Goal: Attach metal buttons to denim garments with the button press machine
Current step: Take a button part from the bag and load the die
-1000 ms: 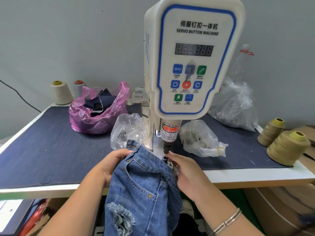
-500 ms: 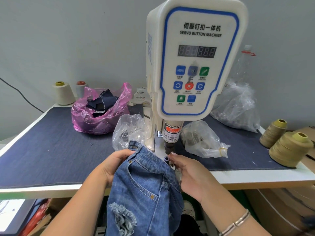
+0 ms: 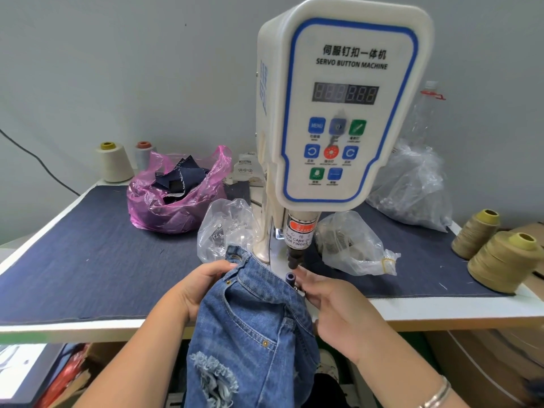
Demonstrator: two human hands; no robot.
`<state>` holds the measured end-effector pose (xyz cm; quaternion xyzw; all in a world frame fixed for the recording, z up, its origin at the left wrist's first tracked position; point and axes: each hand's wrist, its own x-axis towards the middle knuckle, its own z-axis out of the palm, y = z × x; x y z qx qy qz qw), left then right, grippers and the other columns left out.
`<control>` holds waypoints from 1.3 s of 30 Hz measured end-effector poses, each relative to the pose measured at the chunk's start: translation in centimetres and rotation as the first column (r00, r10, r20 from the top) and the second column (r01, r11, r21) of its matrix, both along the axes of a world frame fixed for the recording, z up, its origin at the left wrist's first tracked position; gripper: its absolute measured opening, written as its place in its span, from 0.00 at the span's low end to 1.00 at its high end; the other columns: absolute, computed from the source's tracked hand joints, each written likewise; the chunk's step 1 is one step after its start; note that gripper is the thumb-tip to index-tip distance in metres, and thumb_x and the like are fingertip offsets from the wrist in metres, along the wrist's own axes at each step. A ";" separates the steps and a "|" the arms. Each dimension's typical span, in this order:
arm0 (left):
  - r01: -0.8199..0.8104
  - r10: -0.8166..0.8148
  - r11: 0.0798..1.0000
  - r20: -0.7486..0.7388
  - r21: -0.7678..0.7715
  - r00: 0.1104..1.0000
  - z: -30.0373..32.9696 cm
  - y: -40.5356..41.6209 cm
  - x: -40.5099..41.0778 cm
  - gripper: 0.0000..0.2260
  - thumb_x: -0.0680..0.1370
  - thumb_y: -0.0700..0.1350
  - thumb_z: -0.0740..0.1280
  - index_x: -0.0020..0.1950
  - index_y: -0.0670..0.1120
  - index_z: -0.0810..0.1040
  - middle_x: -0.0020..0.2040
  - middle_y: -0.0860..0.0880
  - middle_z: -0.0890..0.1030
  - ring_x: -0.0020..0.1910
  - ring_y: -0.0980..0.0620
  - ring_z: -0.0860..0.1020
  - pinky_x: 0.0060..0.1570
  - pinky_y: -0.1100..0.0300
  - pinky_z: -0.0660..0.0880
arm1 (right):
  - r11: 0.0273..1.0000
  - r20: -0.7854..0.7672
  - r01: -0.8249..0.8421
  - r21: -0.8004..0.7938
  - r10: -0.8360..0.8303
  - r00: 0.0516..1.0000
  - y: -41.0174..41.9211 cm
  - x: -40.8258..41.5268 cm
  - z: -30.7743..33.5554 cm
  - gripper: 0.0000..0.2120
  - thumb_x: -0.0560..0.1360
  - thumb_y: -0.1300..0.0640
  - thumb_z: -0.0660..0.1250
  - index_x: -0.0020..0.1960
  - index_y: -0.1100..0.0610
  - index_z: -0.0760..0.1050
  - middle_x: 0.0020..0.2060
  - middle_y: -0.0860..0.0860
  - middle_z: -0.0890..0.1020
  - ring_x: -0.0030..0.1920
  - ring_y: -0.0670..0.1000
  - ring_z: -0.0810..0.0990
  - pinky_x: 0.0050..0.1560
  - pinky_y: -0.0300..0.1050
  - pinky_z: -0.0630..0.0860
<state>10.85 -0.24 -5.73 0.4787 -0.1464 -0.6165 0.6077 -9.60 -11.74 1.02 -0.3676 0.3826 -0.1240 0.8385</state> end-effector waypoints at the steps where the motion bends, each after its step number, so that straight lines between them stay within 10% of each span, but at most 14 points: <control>1: 0.005 -0.005 1.000 -0.002 -0.001 1.000 0.0 0.0 0.0 0.25 0.54 0.45 0.81 0.47 0.37 0.83 0.43 0.39 0.83 0.42 0.41 0.81 0.51 0.50 0.77 | 0.996 -0.022 0.050 -0.079 -0.052 0.998 0.7 -0.1 -0.1 0.15 0.76 0.70 0.60 0.51 0.55 0.80 0.48 0.51 0.81 0.46 0.49 0.78 0.39 0.45 0.71; 4: 0.001 -0.001 1.000 0.007 0.003 1.000 0.1 0.0 -0.1 0.26 0.54 0.45 0.81 0.49 0.37 0.82 0.44 0.38 0.83 0.42 0.41 0.81 0.50 0.50 0.78 | 0.861 0.008 0.107 -0.497 -0.118 0.993 4.3 -0.5 -0.6 0.17 0.75 0.70 0.60 0.48 0.48 0.77 0.46 0.46 0.78 0.45 0.44 0.76 0.40 0.38 0.68; 6: 0.016 -0.016 1.000 0.009 0.002 1.000 0.3 0.0 -0.3 0.25 0.57 0.45 0.80 0.50 0.37 0.82 0.45 0.37 0.82 0.43 0.40 0.81 0.49 0.49 0.78 | 0.583 0.055 0.038 -0.812 0.011 0.998 6.3 -0.1 -0.4 0.16 0.75 0.66 0.61 0.44 0.44 0.76 0.44 0.40 0.75 0.48 0.41 0.74 0.47 0.32 0.68; 10: 0.034 -0.034 0.998 -0.008 -0.044 0.999 0.7 0.1 -0.8 0.14 0.66 0.44 0.75 0.49 0.39 0.83 0.43 0.39 0.83 0.43 0.43 0.82 0.41 0.52 0.79 | 0.290 0.078 0.026 -0.957 0.168 0.983 6.5 4.5 1.3 0.12 0.76 0.65 0.60 0.49 0.51 0.78 0.46 0.43 0.76 0.52 0.41 0.75 0.53 0.31 0.68; 15: -0.037 0.037 0.999 -0.004 0.007 0.999 0.7 0.2 -1.1 0.18 0.64 0.45 0.76 0.50 0.36 0.83 0.49 0.36 0.82 0.47 0.41 0.82 0.48 0.50 0.79 | 0.057 -0.323 -0.333 -0.941 0.135 0.937 4.1 14.0 1.4 0.14 0.79 0.62 0.58 0.60 0.59 0.78 0.58 0.56 0.77 0.60 0.55 0.74 0.62 0.46 0.68; 20: -0.078 0.078 0.997 0.005 0.000 0.997 0.8 -0.2 -1.2 0.22 0.75 0.41 0.67 0.67 0.34 0.72 0.63 0.30 0.73 0.58 0.36 0.75 0.67 0.40 0.68 | -0.180 -0.745 -0.742 -0.645 -0.068 0.664 1.4 19.1 -0.4 0.13 0.77 0.65 0.60 0.60 0.63 0.76 0.59 0.60 0.79 0.59 0.60 0.77 0.54 0.49 0.74; 26: -0.048 0.049 0.999 -0.088 0.014 0.995 0.3 -0.4 -0.6 0.13 0.73 0.41 0.67 0.51 0.35 0.83 0.48 0.35 0.83 0.46 0.40 0.83 0.45 0.50 0.80 | -0.297 -0.717 -0.729 -0.617 -0.170 0.676 0.5 20.8 -2.6 0.14 0.77 0.64 0.59 0.60 0.60 0.76 0.59 0.58 0.79 0.60 0.59 0.77 0.54 0.49 0.73; 39: -0.078 0.079 0.997 -0.237 0.011 0.968 0.3 -0.9 -0.3 0.13 0.75 0.41 0.63 0.49 0.32 0.82 0.46 0.35 0.83 0.44 0.40 0.83 0.43 0.50 0.80 | -0.676 -0.626 -0.576 -0.459 -0.213 0.750 0.6 22.8 -3.3 0.13 0.76 0.65 0.60 0.58 0.58 0.77 0.55 0.55 0.81 0.55 0.57 0.80 0.45 0.47 0.72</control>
